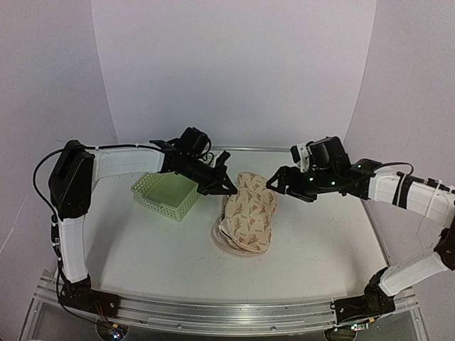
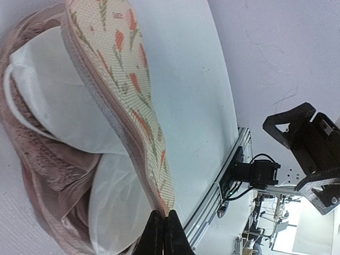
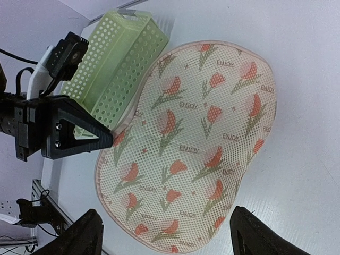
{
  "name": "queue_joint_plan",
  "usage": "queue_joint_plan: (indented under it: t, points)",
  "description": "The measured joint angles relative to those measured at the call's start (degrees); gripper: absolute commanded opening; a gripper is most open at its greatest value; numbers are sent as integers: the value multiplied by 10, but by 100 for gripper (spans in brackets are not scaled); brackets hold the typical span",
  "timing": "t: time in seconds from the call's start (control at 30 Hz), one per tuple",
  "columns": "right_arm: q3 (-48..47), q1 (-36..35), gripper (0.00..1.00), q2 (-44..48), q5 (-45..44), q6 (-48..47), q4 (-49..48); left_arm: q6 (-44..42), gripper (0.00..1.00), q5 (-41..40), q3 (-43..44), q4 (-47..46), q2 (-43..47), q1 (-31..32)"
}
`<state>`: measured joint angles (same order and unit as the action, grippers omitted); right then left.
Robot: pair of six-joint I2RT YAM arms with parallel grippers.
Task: Unzip the laundry bag and remove the bra
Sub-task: Open the lid of the laundry bag.
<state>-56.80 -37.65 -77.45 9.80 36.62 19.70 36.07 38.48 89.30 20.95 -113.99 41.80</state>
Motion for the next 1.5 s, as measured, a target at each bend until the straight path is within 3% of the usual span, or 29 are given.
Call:
queue_joint_plan:
  t: [0.37, 0.73, 1.1, 1.27, 1.5]
  points:
    - [36, 0, 85, 113, -48, -24, 1, 33, 0, 13, 125, -2, -30, 55]
    - [97, 0, 87, 273, -103, -35, 2, 80, 0, 23, 247, -4, -154, 104]
    - [139, 0, 89, 355, -123, -36, 14, 138, 0, 24, 323, -21, -244, 130]
    - [141, 0, 90, 387, -133, -37, 30, 167, 12, 28, 333, -52, -268, 136]
    - [141, 0, 91, 415, -150, -39, 51, 209, 39, 47, 333, -111, -287, 139]
